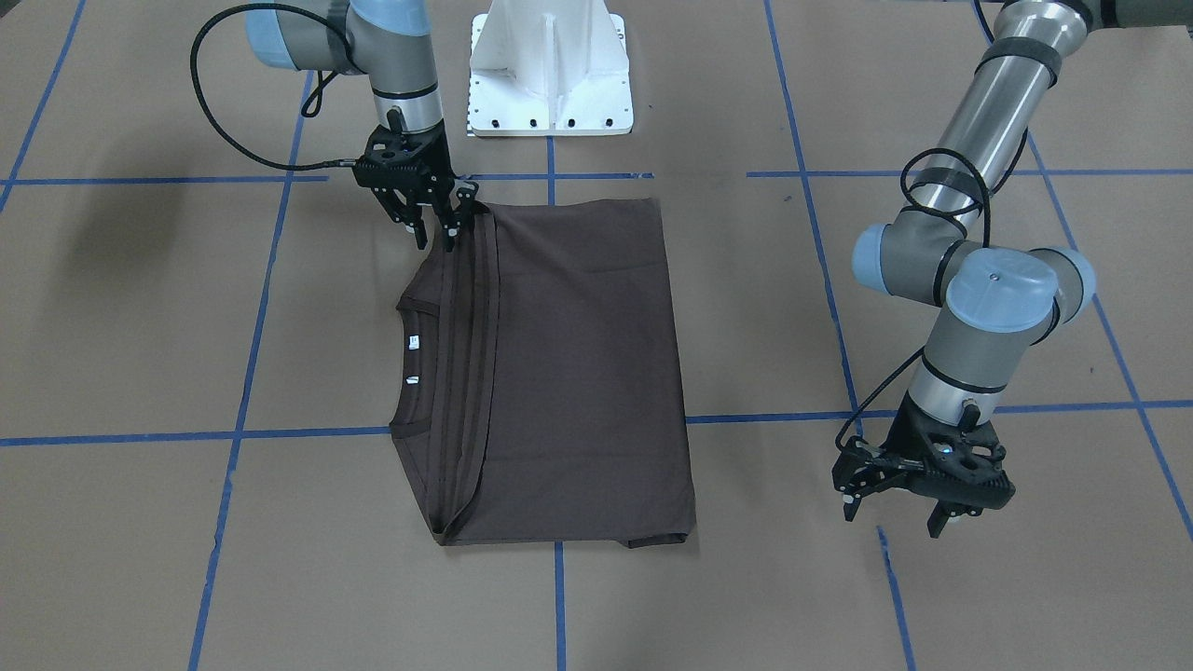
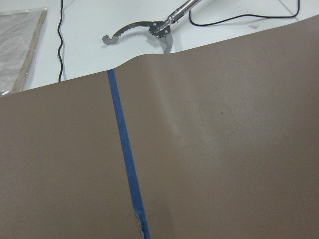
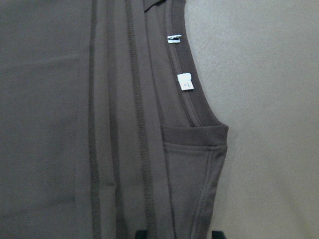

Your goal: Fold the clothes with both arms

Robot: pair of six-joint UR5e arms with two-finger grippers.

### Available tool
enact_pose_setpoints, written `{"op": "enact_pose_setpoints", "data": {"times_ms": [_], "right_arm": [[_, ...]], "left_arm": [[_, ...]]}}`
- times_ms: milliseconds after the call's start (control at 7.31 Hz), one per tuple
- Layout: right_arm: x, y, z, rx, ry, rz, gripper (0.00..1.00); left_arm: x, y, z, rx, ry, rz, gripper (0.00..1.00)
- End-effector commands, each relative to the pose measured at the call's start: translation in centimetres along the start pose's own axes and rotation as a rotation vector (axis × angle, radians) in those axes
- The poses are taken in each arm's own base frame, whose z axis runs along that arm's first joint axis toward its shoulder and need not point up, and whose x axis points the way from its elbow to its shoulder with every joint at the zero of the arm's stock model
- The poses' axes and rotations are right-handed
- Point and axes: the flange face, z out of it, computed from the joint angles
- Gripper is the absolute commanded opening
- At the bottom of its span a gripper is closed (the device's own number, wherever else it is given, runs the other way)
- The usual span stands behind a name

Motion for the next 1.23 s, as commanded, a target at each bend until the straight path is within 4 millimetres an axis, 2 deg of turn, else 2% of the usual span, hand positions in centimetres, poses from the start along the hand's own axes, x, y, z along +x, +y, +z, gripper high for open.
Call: {"op": "enact_pose_setpoints", "data": {"times_ms": [0, 274, 547, 958, 1095], "right_arm": [[-1.6, 2.4, -1.0, -0.028, -0.024, -0.126, 0.99], [-2.5, 3.0, -0.9, -0.028, -0.031, -0.397, 0.64], [-3.1, 4.6, -1.3, -0.05, -0.055, -0.51, 0.51], [-3.7, 5.6, -1.3, -0.062, -0.068, -0.598, 0.43], [-3.7, 5.6, -1.3, -0.062, -0.068, -0.603, 0.22]], "left_arm": [[-0.1, 0.2, 0.0, -0.002, -0.001, 0.0, 1.0], [-0.1, 0.3, 0.0, -0.001, 0.0, -0.001, 1.0], [-0.6, 0.9, -0.3, -0.002, -0.001, -0.003, 1.0], [-0.7, 1.0, -0.3, -0.003, -0.002, -0.003, 1.0], [-0.7, 1.0, -0.3, -0.003, -0.002, -0.003, 1.0]]}}
